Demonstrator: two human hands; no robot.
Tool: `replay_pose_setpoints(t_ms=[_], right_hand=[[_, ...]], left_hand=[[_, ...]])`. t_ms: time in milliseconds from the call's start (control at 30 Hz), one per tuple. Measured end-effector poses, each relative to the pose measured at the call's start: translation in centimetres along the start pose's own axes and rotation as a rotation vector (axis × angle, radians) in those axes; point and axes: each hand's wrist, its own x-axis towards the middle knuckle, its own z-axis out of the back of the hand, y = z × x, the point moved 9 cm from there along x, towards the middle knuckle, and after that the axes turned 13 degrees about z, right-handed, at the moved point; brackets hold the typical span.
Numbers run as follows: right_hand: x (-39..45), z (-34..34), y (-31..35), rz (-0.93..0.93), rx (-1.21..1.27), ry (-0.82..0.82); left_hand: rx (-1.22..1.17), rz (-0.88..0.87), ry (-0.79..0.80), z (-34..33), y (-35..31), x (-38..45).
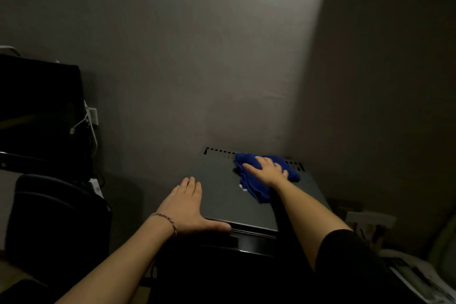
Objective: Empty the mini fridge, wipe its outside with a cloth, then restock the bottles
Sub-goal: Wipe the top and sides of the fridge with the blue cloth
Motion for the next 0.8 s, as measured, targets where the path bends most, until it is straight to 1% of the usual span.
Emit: replay_pose_setpoints(t_ms=[133, 233, 333, 467, 567, 667, 800], right_hand=[[-3.2, 2.1, -4.7, -0.086, -0.017, -0.022], [-5.4, 2.7, -5.8, -0.104, -0.038, -0.02], [-8.2, 2.7, -5.5, -0.076, -0.055, 0.005], [-12.6, 1.5, -1.8, 0.024, -0.071, 0.09], [-14.4, -0.1, 2.0, 0.117, -0.074, 0.117], [-13.4, -1.6, 5.5, 0.153, -0.087, 0.121], [-9.1, -3.5, 9.7, 0.194, -0.07, 0.12]], left_hand=[[0.009, -0.027, -0.011, -0.1, 0.0, -0.3], [0.015, -0.045, -0.02, 0.0, -0.1, -0.6], [0.007, -0.05, -0.038, 0.2, -0.2, -0.8], [-0.008, -0.055, -0.046, 0.2, -0.1, -0.8], [-0.032, -0.048, -0.066, 0.3, -0.1, -0.7], [-0.045, -0.06, -0.07, 0.3, -0.1, -0.5], [-0.043, -0.074, -0.052, 0.4, 0.0, -0.5]])
